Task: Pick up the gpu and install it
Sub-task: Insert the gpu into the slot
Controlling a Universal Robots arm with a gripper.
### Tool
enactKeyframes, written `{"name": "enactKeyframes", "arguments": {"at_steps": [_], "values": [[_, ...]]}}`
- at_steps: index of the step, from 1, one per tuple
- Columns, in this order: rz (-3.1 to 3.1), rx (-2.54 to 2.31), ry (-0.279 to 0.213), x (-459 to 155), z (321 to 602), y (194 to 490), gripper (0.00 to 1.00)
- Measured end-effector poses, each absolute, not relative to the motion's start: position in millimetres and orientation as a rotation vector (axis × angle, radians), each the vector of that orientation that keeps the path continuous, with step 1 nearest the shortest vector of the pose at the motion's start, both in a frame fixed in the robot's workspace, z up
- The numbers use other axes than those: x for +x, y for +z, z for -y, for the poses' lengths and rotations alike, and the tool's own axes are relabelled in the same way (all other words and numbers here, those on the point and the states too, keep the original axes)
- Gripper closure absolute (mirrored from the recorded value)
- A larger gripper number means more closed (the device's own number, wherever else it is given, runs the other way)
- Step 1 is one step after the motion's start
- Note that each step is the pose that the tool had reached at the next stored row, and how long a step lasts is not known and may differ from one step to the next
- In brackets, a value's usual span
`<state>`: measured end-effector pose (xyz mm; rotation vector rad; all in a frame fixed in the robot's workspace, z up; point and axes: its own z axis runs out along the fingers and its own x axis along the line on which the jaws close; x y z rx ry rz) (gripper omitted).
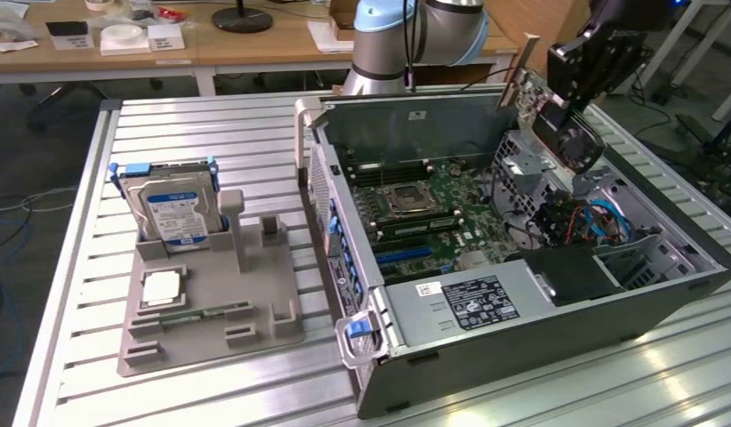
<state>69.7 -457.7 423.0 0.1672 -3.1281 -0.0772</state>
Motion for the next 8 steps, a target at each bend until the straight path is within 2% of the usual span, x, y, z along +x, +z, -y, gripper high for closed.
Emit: {"name": "enactKeyframes", "arguments": {"at_steps": [8], "values": [[3.125, 0.207, -0.077, 69.7, 457.7, 422.9, 0.73]]}}
